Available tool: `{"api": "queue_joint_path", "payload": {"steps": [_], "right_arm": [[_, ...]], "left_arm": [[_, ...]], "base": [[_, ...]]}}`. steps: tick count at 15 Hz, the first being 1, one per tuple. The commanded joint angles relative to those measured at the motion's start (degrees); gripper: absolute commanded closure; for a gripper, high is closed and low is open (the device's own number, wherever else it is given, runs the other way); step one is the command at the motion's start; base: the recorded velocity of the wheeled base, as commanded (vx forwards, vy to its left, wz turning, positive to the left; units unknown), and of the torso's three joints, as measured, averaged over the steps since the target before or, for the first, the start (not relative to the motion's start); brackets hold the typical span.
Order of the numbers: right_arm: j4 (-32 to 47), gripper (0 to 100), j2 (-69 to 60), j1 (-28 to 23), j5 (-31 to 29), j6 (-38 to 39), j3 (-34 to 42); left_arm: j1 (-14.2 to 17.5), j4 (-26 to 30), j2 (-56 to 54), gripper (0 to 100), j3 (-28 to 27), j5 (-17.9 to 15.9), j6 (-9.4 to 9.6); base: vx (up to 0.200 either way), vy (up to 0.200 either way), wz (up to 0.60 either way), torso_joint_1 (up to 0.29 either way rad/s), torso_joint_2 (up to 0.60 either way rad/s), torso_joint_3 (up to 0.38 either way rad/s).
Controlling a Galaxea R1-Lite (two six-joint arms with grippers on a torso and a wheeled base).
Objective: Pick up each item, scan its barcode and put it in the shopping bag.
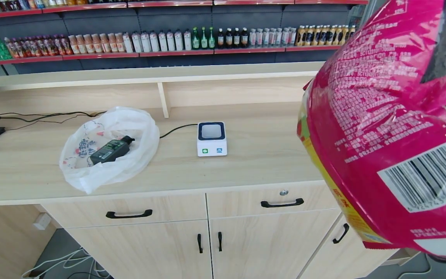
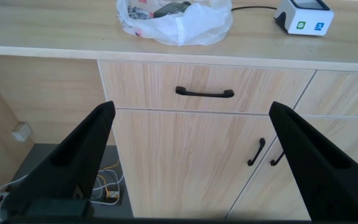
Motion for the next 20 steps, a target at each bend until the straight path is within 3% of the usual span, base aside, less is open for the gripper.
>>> {"api": "queue_joint_path", "payload": {"steps": [1,12,15,20], "right_arm": [[0.0,100,-0.7,0.0,0.8,0.0,1.4],[0.0,100,-1.3,-0.1,4.1,-0.3,-0.9],[0.1,100,-0.9,-3.8,6.8,-0.3,-1.5],[6.7,100,-1.4,-8.2,11.0,-10.2,-4.0]], "left_arm": [[0.0,0.0,0.0,0,0.0,0.0,0.01],[0.0,0.0,0.0,0,0.0,0.0,0.01],[0.0,0.0,0.0,0,0.0,0.0,0.01],[0.0,0.0,0.0,0,0.0,0.0,0.01]], "base": [[0.000,0.000,0.00,0.000,0.00,0.000],[0.000,0.000,0.00,0.000,0.00,0.000],[0.000,0.000,0.00,0.000,0.00,0.000],[0.000,0.000,0.00,0.000,0.00,0.000]]}}
